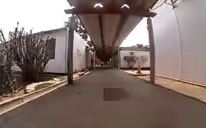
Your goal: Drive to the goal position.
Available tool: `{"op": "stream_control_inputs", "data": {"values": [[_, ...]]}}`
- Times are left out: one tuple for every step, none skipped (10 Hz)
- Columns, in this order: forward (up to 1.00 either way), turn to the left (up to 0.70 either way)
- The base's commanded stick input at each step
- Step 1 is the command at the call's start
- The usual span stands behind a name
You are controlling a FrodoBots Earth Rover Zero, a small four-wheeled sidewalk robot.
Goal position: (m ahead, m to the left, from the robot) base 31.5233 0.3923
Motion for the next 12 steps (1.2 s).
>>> {"op": "stream_control_inputs", "data": {"values": [[0.5,0.0],[0.5,0.0],[0.5,0.0],[0.5,0.0],[0.5,0.0],[0.5,0.0],[0.5,0.0],[0.5,0.0],[0.5,0.0],[0.5,0.0],[0.5,0.0],[0.5,0.0]]}}
